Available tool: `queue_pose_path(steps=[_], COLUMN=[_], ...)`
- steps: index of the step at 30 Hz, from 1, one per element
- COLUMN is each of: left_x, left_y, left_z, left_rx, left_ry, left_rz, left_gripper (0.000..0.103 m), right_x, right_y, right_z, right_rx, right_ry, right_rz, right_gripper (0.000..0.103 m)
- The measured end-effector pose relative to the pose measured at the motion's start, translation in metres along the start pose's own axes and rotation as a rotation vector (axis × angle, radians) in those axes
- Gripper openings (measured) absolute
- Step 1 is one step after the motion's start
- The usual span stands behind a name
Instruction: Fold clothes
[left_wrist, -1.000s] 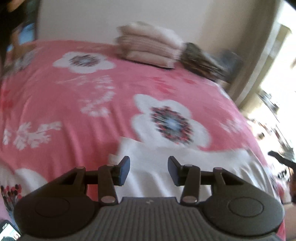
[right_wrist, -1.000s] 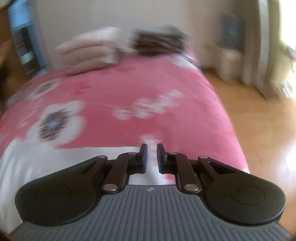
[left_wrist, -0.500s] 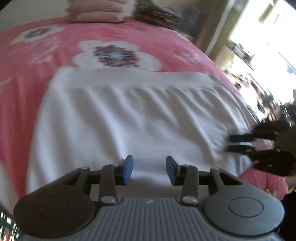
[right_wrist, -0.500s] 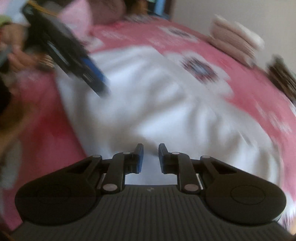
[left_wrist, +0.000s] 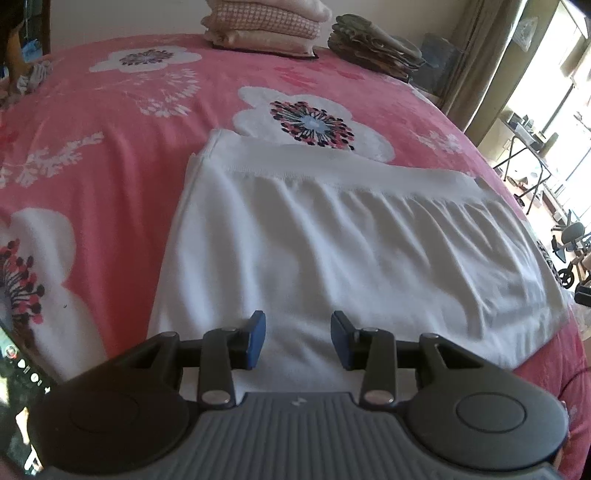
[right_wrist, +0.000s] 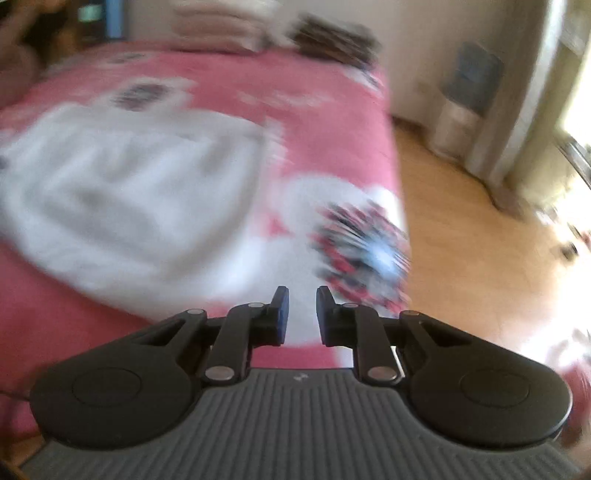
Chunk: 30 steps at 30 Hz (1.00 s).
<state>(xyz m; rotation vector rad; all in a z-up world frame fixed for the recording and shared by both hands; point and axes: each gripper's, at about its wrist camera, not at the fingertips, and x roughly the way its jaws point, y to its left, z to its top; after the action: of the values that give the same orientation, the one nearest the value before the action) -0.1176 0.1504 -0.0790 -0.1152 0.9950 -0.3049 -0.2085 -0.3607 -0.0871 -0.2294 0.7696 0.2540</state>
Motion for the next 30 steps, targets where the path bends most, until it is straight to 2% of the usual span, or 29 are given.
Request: queue_pose_path(steps=[3,7,9,12,16,21,25,28,30], left_x=[-0.006,-0.01,-0.012,-0.017,-0.026,-0.042,-0.058,-0.07,-0.067], left_y=[-0.001,0.005,0.015,0.027,0.026,0.015,-0.005,-0.02,-0.036], left_z=[-0.007,-0.028,-0.042,-0.057,-0.065,-0.069,-0.065,-0.061,-0.055], left_rx=[0.006,0.017,-0.01,-0.054,-0.034,0.023,0.074,0.113,0.161], left_ry=[0.016,0.043,0.052,0.048,0.043,0.029,-0.029,-0.072,-0.092], left_rz=[-0.008,0.053,0.087,0.099,0.124,0.209,0.185,0.167,0.133], left_gripper=[0.04,0.04,0.039,0.038,0.038,0.037,0.037,0.04,0.044], right_x=[0.013,0.03,0.038,0.038,0.039,0.022,0.012,0.023,0.034], right_y=[0.043,0.043,0.042,0.022,0.005,0.012,0.034,0.058,0.081], right_z=[0.014,0.004,-0.002,-0.001,-0.002,0.029,0.063,0.091,0.104], right_rx=[-0.122,-0.183,-0.212,-0.153,-0.141,-0.137,-0.2,-0.197,-0.155], right_ry=[-0.016,0.052,0.087,0.121,0.183,0.089,0.016,0.0,0.002], right_rz=[0.121,0.128,0.13,0.064,-0.002,-0.012,-0.002,0.042,0.102], right_gripper=[0.015,0.013,0.013,0.014,0.015,0.015,0.015,0.015,0.015])
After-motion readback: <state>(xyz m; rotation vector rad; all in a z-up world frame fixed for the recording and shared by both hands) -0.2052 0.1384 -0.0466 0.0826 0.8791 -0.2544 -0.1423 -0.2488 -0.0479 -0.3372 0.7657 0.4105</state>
